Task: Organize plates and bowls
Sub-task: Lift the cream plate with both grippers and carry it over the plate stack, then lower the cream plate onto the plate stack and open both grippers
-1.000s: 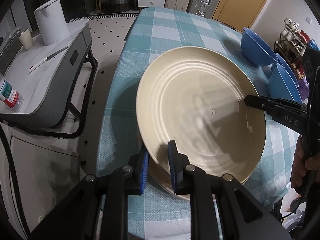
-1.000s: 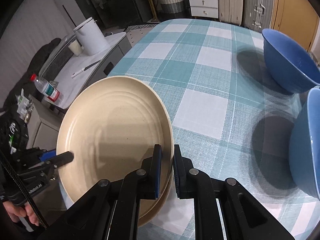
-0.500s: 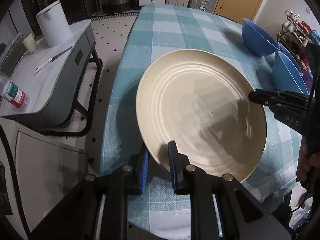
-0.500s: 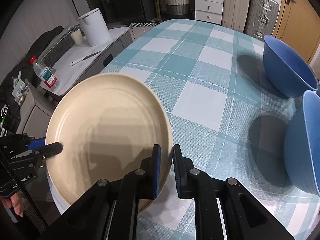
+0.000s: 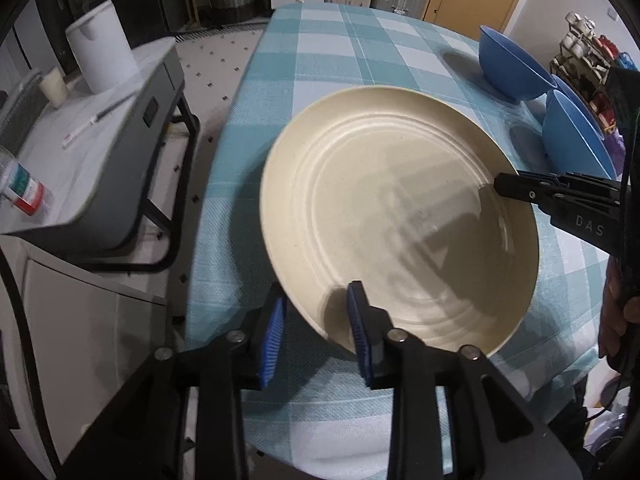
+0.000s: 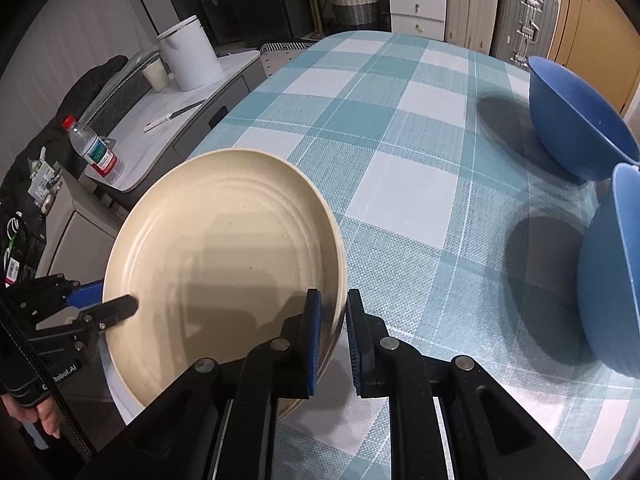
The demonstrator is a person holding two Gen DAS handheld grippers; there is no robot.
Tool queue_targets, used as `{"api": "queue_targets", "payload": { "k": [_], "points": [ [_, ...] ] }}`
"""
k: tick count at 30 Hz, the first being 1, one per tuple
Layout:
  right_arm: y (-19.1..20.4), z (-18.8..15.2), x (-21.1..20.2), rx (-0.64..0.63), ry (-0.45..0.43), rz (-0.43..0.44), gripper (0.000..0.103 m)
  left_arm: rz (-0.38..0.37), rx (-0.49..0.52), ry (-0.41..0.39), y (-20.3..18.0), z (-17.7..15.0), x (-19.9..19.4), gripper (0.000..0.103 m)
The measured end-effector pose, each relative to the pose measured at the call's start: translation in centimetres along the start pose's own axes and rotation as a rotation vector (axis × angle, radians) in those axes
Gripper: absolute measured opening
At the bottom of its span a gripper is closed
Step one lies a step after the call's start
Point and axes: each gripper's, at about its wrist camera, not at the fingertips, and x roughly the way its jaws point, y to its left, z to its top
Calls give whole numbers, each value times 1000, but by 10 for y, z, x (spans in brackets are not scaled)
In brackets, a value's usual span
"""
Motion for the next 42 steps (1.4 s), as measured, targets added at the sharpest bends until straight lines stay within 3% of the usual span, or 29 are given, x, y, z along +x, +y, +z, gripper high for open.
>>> {"api": "queue_targets", "payload": {
  "k": [7,13,18,24,34,42],
  "points": [
    [-3,-1,1,14,-1,20,13,-17,-19,3,3,-1,-1,31],
    [-5,-2,1,29,-6,32,14,-81,-51,12,4,-8,-1,32],
    [-3,-3,2,4,-13,0,22,-96,-51,9,1,-12,-4,36],
    [-3,-4,5,5,-2,0,26,-118,-70,10,1,-12,1,38],
    [4,2,11,30,55,25,29,-105,-68,21,-1,-7,5,39],
    [-2,12,15,55,47,19,28,-83,-70,27,0,12,13,39]
  ]
}}
